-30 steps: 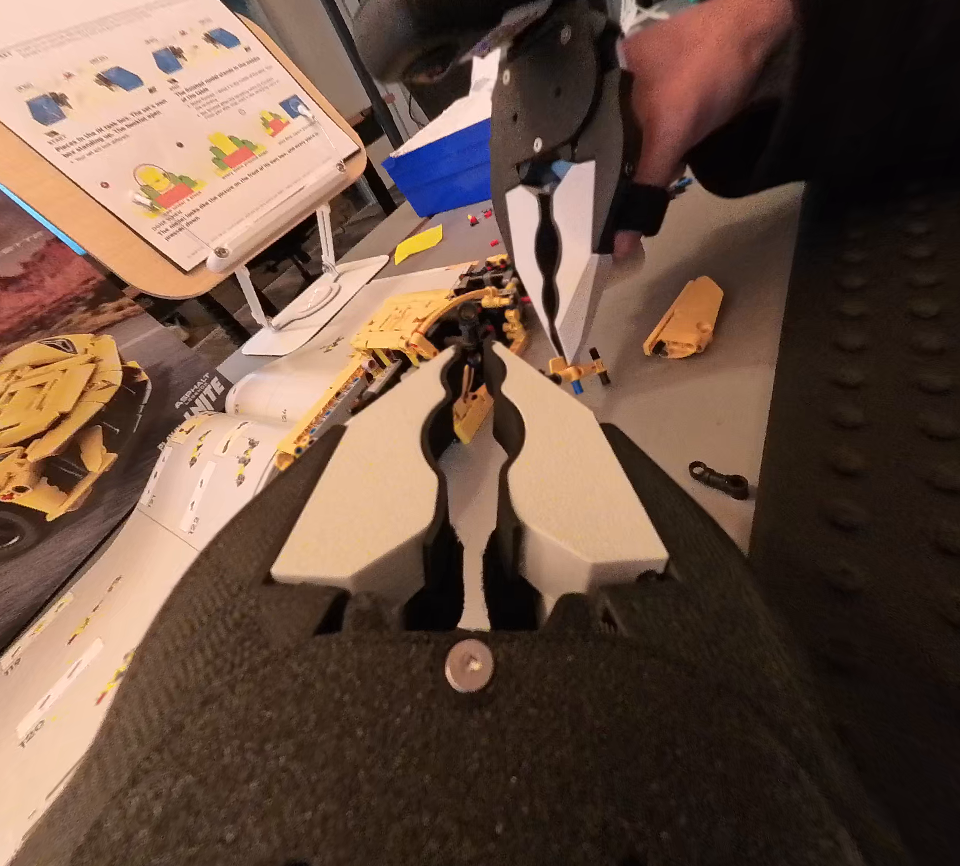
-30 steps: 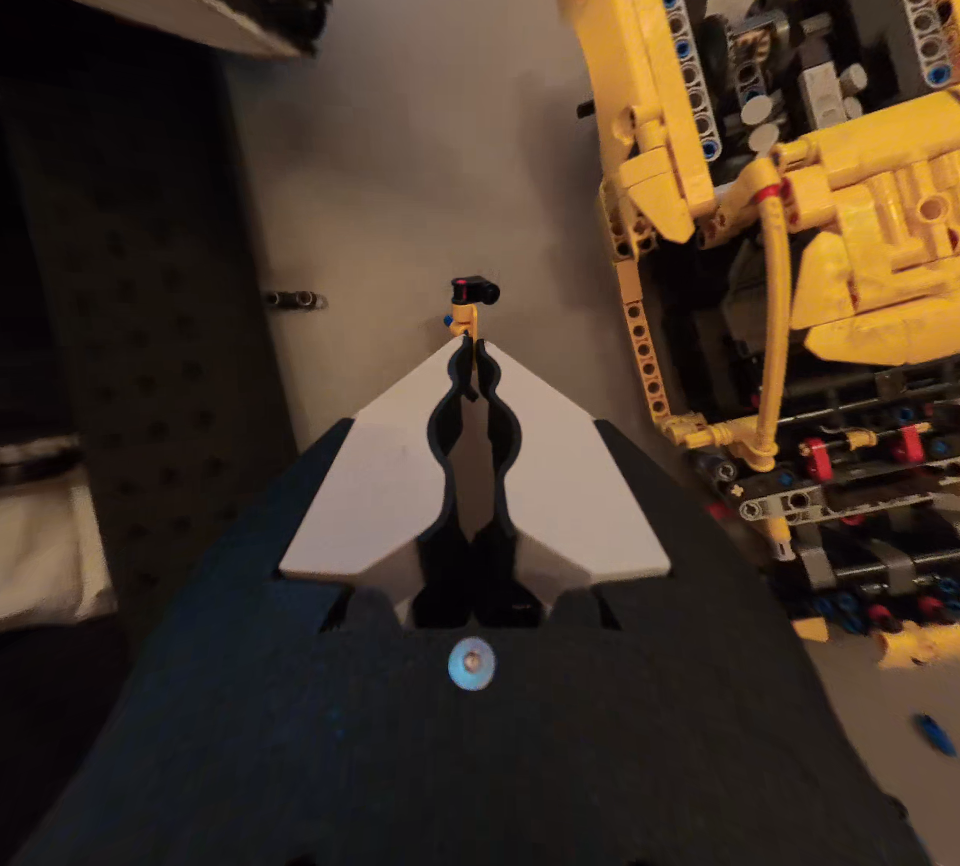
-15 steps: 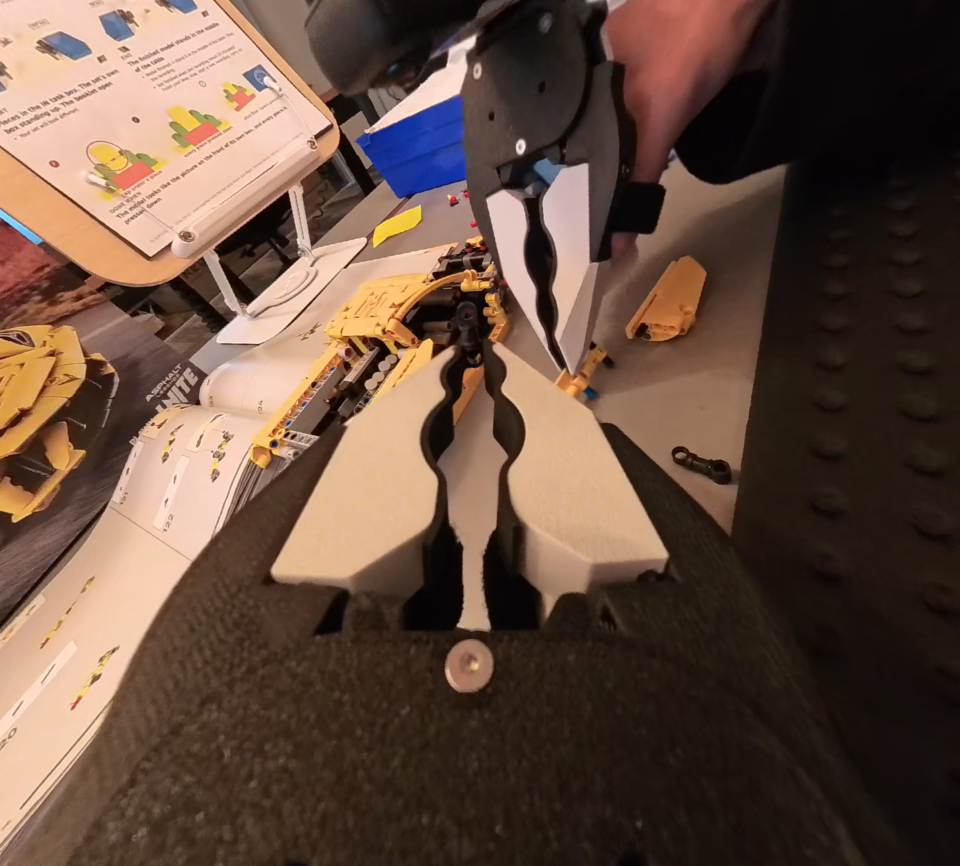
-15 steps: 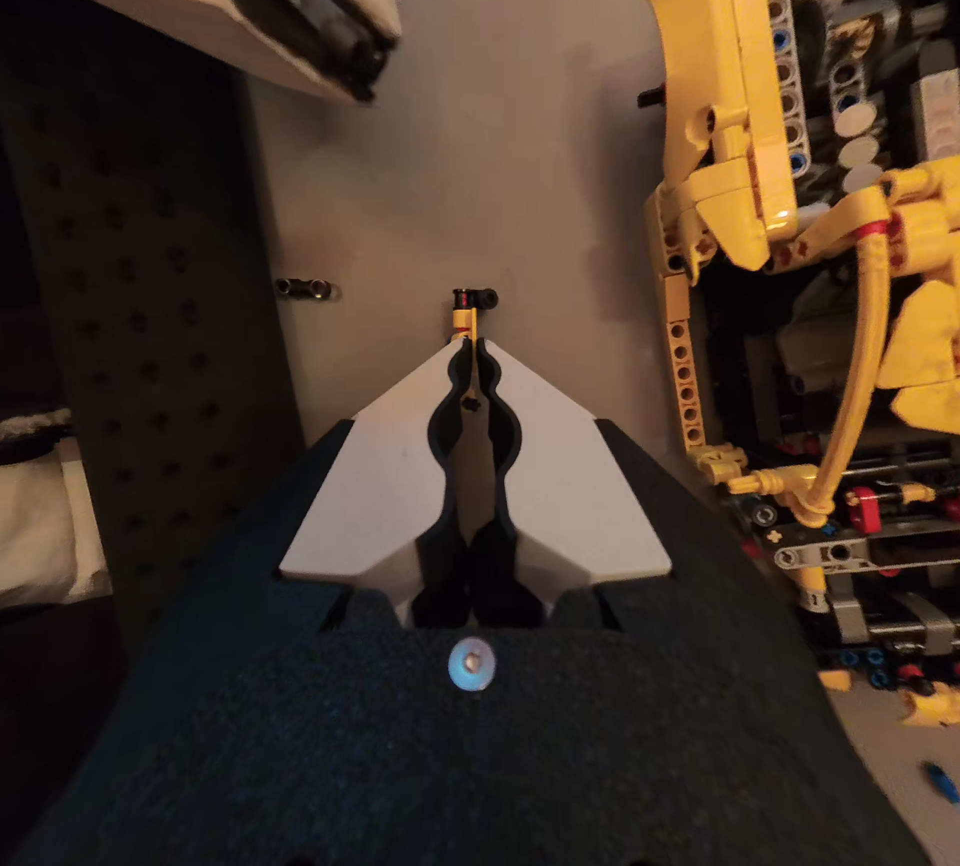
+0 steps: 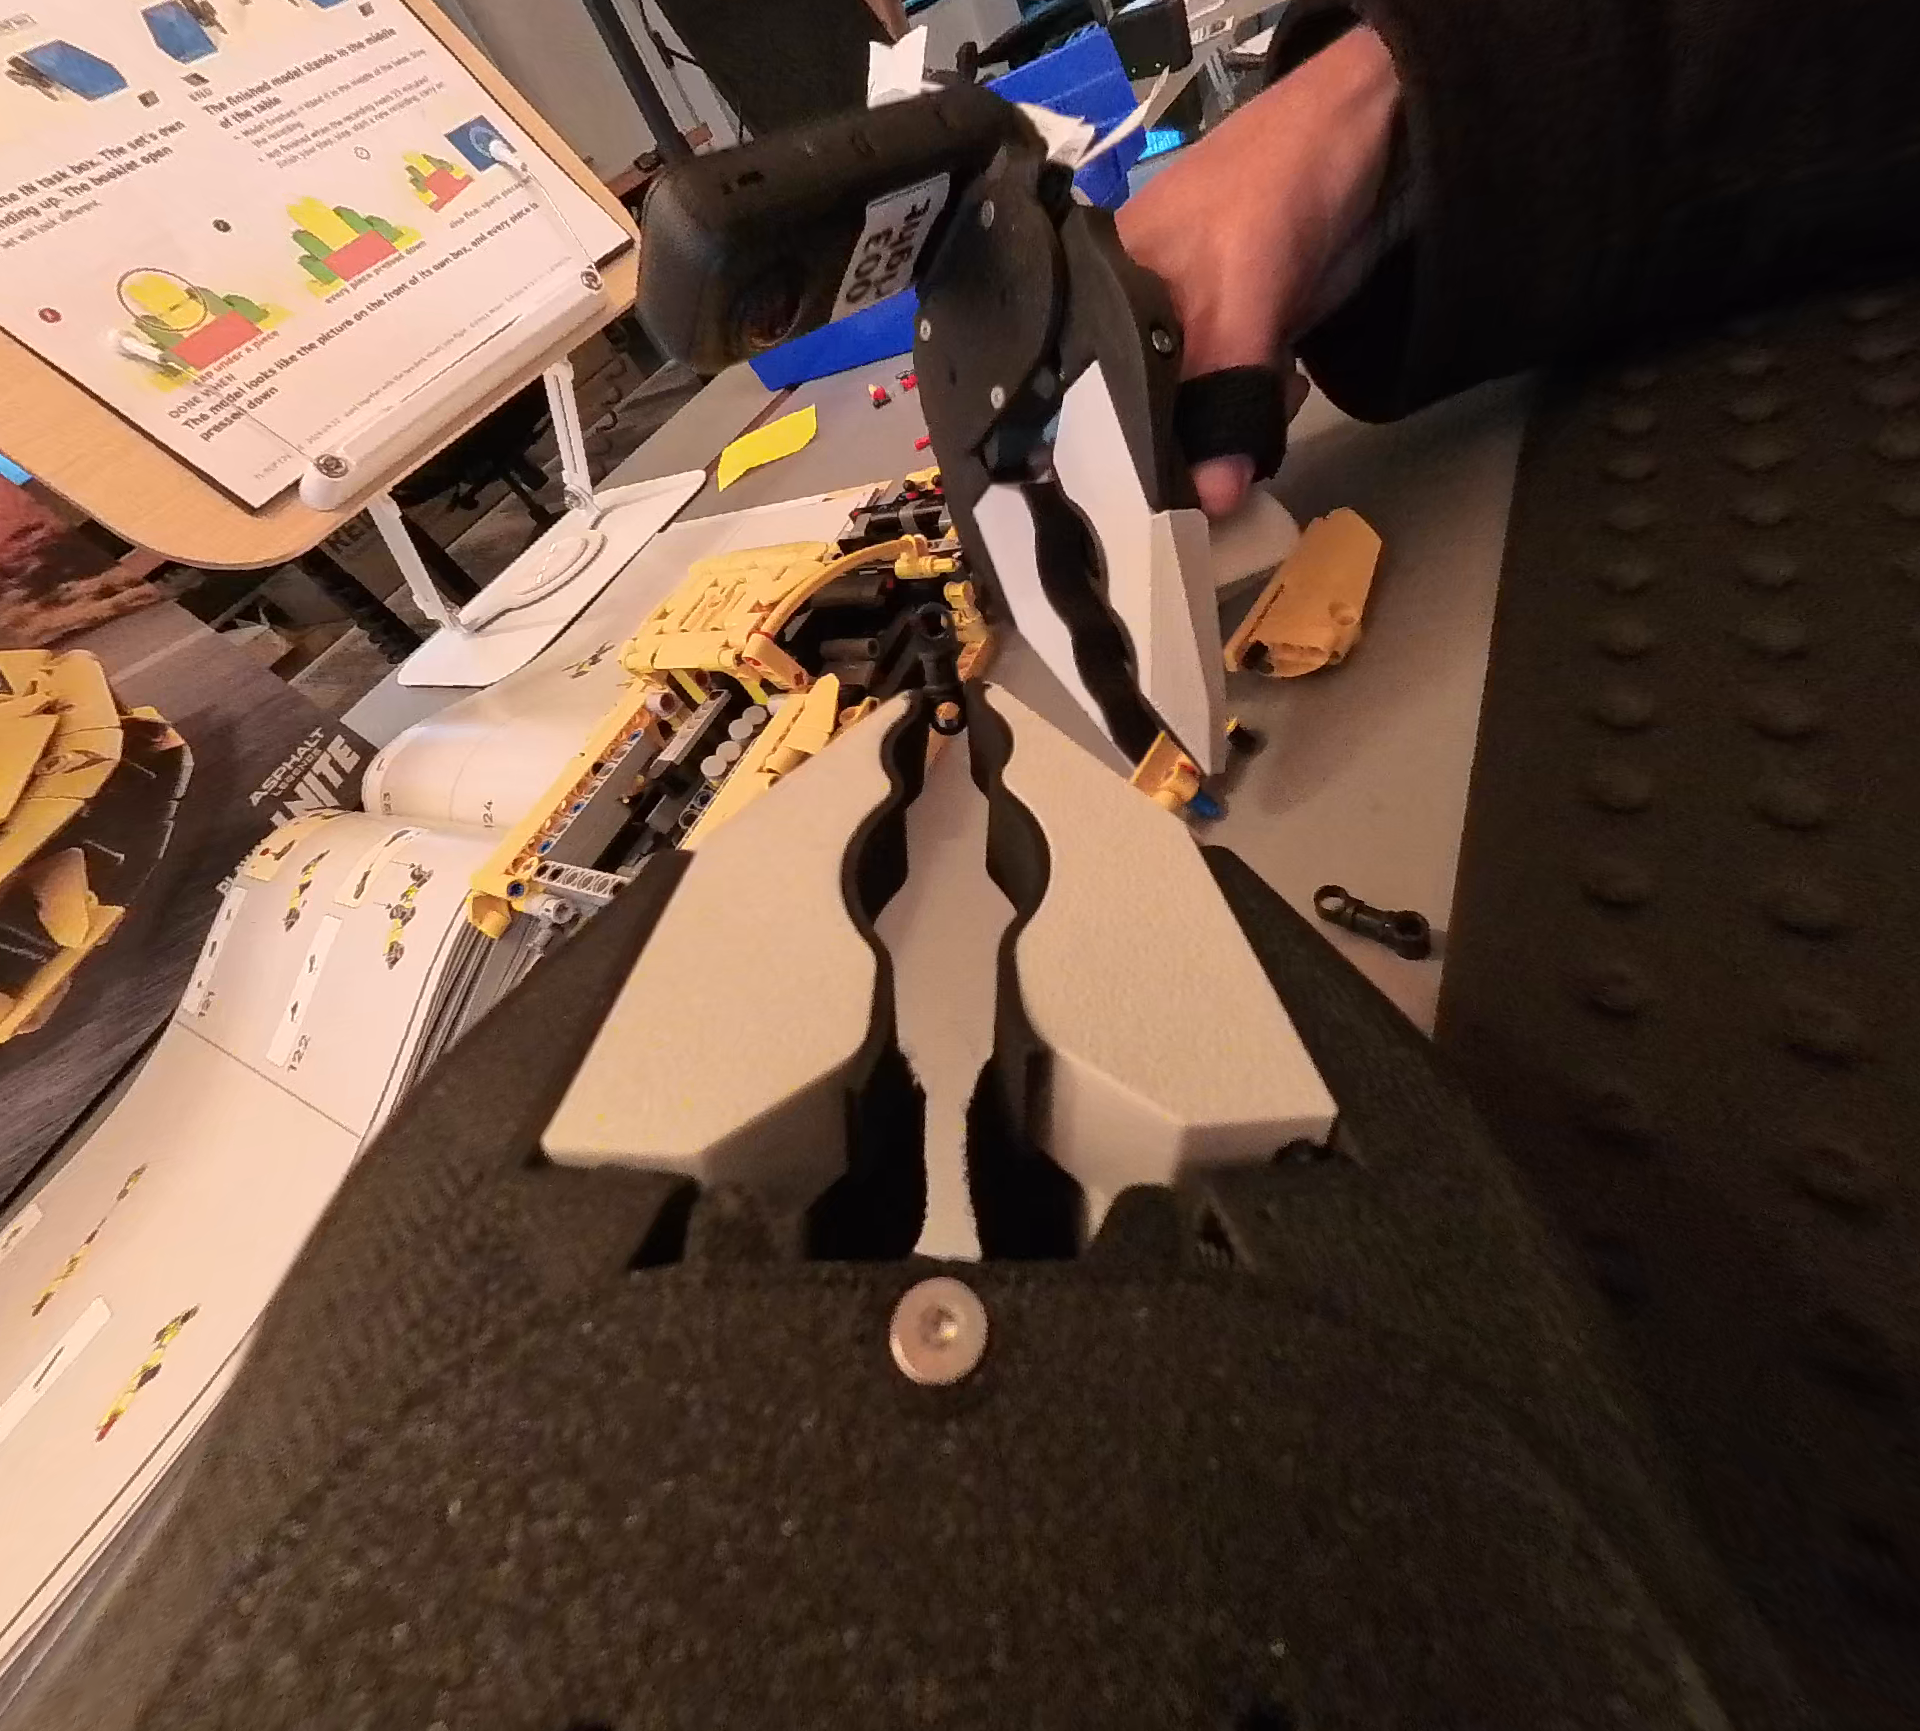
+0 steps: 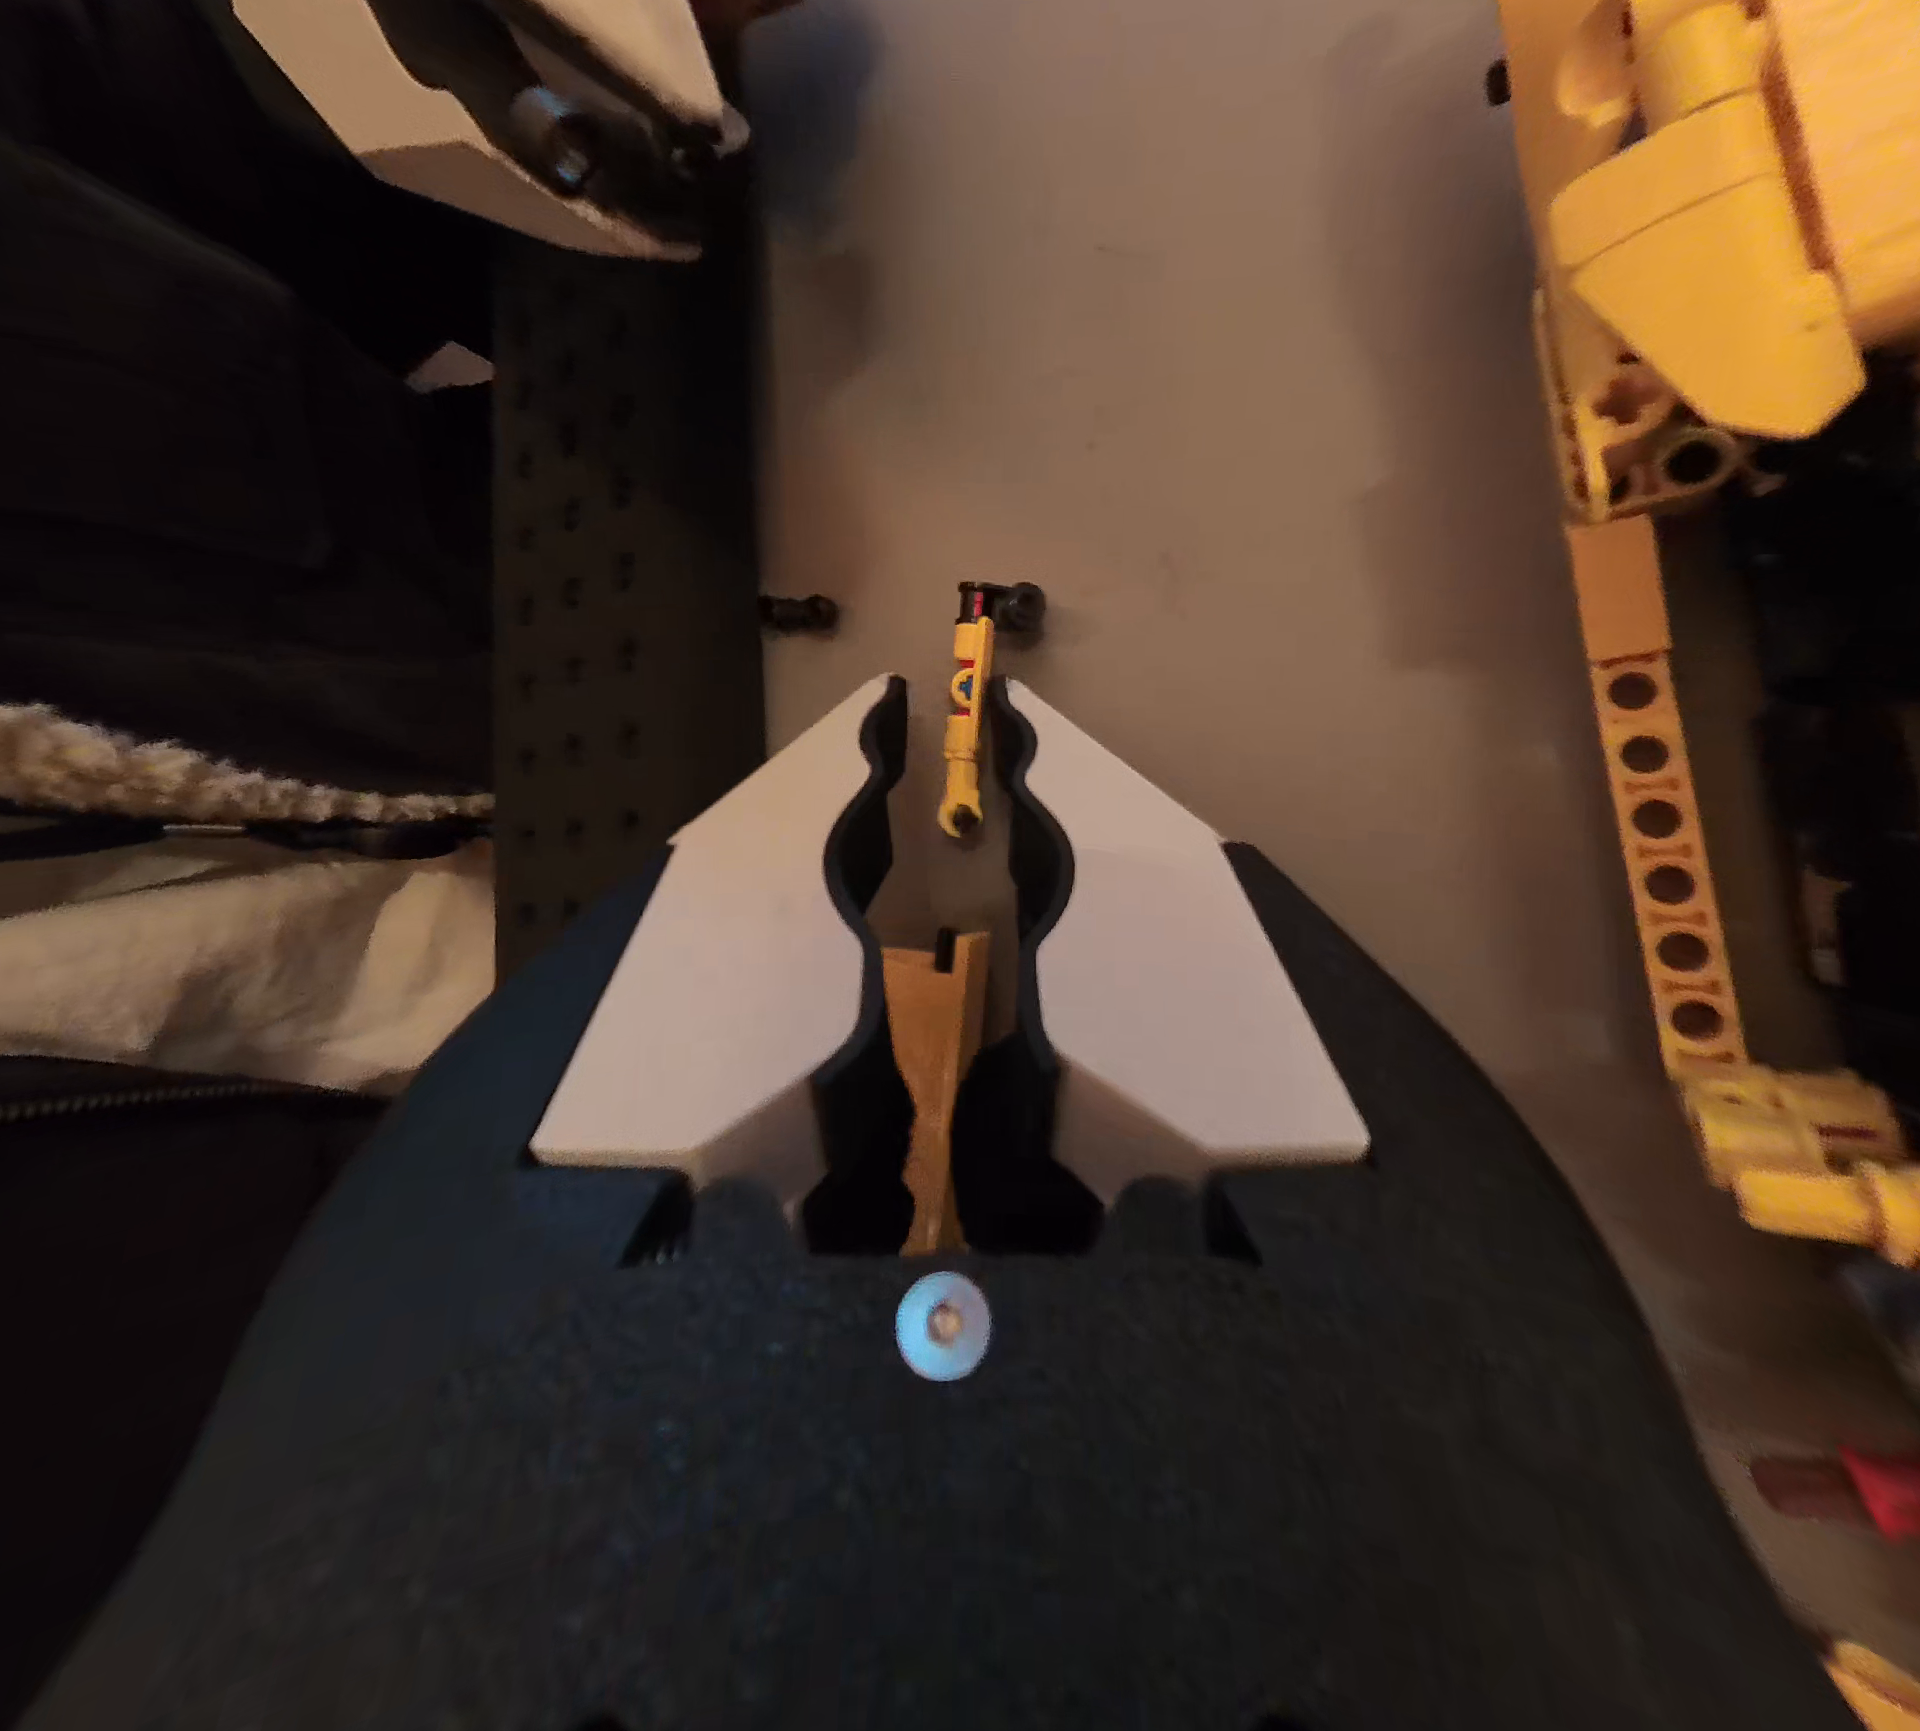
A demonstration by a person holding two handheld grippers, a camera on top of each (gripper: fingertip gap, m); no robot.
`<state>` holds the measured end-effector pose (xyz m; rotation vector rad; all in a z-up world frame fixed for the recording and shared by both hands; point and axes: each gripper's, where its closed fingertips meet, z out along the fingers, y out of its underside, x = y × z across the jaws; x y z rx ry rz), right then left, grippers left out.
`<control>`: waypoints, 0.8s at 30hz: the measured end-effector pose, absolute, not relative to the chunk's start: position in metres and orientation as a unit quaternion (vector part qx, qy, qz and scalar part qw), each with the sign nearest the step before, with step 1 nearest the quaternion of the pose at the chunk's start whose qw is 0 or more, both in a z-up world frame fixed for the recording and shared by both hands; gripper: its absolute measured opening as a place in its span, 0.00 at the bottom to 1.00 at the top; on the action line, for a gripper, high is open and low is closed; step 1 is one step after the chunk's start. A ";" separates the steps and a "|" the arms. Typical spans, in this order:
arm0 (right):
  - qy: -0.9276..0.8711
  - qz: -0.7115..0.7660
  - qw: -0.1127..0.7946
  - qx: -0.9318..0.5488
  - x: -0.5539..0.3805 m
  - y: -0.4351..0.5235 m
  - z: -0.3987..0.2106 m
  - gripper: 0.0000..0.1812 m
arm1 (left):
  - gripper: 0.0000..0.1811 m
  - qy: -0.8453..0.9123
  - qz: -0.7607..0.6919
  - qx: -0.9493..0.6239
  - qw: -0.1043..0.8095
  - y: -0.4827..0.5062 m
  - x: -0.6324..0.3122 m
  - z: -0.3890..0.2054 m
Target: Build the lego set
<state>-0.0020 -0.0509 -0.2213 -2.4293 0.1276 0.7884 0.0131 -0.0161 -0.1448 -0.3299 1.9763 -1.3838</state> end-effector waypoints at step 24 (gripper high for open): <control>0.201 0.553 0.555 -0.587 0.016 -0.003 -0.096 0.03 | 0.04 0.679 -0.594 -0.110 0.418 -0.008 0.007 -0.098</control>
